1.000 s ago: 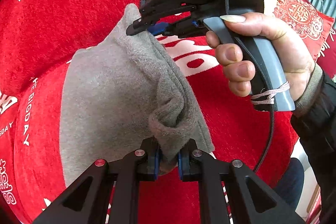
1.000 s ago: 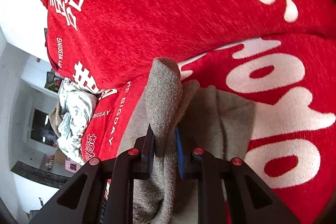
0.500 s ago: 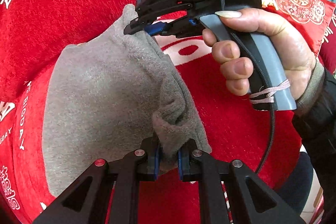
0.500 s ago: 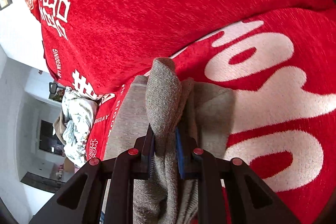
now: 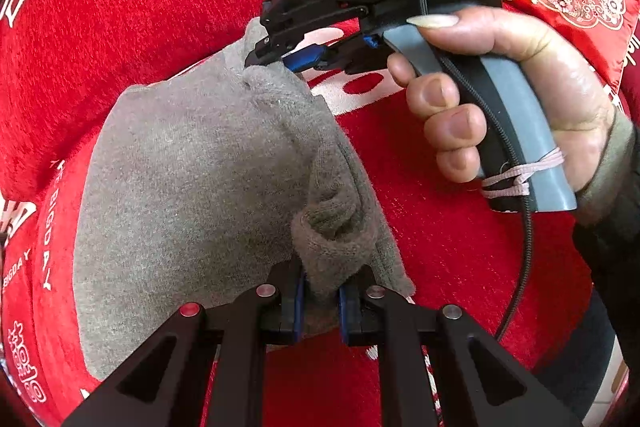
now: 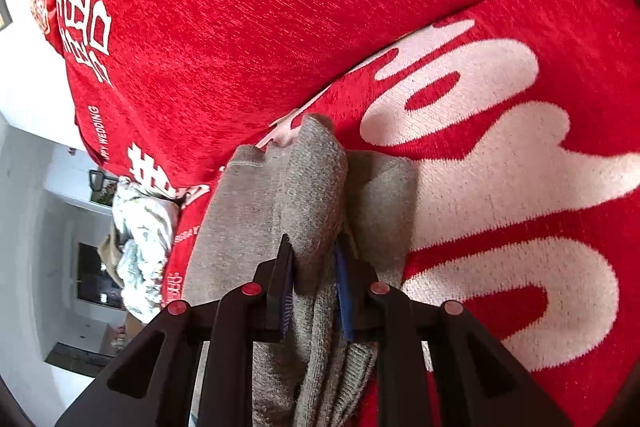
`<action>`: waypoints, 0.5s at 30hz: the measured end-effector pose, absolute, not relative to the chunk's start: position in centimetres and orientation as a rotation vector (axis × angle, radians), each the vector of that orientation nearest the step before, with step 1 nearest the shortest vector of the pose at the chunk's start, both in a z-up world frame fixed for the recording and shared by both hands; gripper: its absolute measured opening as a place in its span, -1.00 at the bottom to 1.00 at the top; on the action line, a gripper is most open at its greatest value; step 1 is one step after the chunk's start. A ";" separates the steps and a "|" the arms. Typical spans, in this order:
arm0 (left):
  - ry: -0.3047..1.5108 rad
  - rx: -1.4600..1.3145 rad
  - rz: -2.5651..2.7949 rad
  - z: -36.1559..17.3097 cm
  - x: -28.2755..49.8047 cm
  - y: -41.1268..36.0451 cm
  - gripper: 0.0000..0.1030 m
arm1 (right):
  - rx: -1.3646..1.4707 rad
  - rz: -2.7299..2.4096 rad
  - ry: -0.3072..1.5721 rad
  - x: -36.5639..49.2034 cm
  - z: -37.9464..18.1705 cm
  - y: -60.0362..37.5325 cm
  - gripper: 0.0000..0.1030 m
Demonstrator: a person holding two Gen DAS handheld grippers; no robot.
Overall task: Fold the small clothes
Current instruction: 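Lay the side edge down and open both grippers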
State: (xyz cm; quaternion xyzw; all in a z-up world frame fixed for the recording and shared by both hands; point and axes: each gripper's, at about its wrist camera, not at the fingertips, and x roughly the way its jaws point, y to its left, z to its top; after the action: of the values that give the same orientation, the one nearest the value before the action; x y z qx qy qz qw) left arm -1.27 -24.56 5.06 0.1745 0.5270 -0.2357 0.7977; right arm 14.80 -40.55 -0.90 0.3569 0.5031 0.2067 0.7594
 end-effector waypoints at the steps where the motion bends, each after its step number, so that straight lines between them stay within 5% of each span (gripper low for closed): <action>1: 1.133 0.370 -0.504 5.1 -1.3 -24.6 -0.73 | 0.765 0.428 1.097 14.8 -0.6 -40.6 -0.43; 4: 1.122 0.374 -0.492 5.1 -1.5 -24.7 -0.64 | 0.734 0.357 1.088 14.5 0.4 -40.8 -0.08; 12: 1.125 0.365 -0.492 5.5 -2.1 -24.4 -0.61 | 0.716 0.306 1.055 12.6 3.0 -41.6 -0.06; 13: 1.132 0.351 -0.496 5.6 -2.1 -24.2 -0.40 | 0.713 0.305 1.048 12.3 3.4 -41.6 -0.06; 14: 1.148 0.319 -0.511 5.8 -2.1 -23.9 0.16 | 0.704 0.303 1.042 12.1 3.9 -41.3 -0.06; 15: 1.152 0.298 -0.516 5.9 -1.7 -23.5 0.42 | 0.696 0.303 1.038 12.0 4.3 -41.2 -0.06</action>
State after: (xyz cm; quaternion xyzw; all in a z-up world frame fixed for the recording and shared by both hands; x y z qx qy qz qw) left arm -1.66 -23.47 5.91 0.1388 0.5366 -0.2403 0.7969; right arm 11.96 -41.19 4.26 0.3246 0.4840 0.1414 0.8003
